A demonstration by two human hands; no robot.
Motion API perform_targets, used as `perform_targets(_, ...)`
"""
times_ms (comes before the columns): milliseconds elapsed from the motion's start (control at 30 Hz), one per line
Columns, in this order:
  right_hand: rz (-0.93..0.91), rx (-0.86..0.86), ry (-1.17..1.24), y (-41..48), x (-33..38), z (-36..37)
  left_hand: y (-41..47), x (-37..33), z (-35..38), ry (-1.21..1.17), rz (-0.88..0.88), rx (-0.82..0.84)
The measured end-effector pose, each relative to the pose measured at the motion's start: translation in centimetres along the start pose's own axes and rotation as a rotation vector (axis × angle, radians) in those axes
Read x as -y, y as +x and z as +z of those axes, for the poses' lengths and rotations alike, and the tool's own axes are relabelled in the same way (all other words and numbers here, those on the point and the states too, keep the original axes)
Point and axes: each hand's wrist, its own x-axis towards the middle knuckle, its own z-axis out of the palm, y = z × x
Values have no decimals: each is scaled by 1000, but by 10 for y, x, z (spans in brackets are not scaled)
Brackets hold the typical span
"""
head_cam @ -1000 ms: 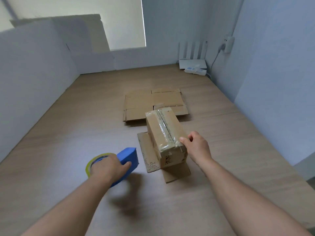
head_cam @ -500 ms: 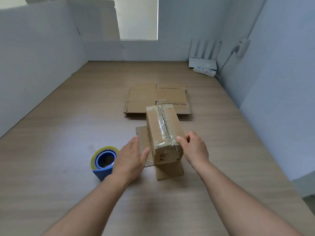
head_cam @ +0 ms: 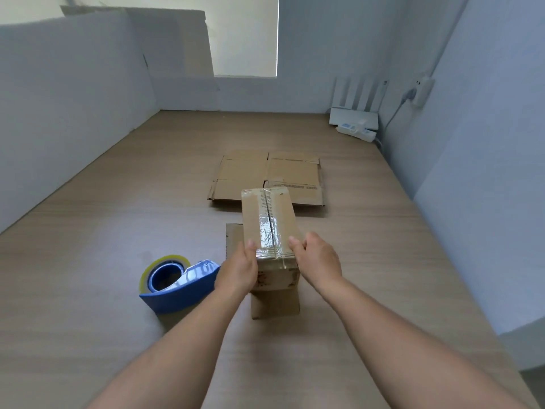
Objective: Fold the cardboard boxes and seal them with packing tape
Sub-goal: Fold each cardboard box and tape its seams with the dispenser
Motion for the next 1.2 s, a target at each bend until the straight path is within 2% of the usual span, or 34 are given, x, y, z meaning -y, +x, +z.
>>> perform_targets(100,-118,109,28,11,-15,-21,5,5,-20,-197,0,66)
perform_targets(133,-166,155,20,12,-15,-27,6,7,-26,-175,35,93)
perform_targets(200,-274,226,-134,13,-12,-34,5,6,-31,71,144,165)
perform_targets(267,-385,214,-428,14,-7,-36,4,4,-29,385,251,208)
perform_targets(367,-499,152,-648,18,-8,-33,8,7,-24,662,316,157)
perform_targets(467,-573,184,-630,20,-19,-33,11,14,-23,703,335,132)
perform_targets(633,-601,348,-580,25,-28,-41,21,18,-42,561,357,314)
perform_targets(733,-596,398,-606,26,-24,-45,24,15,-53,599,390,359)
perform_targets(900,-641,283,-623,30,-19,-61,22,8,-62,837,531,190)
perform_targets(1100,-966,242,-780,35,-19,-72,32,4,-74,872,646,322)
perform_targets(1200,-1005,204,-773,35,-17,-68,40,1,-76,898,655,306)
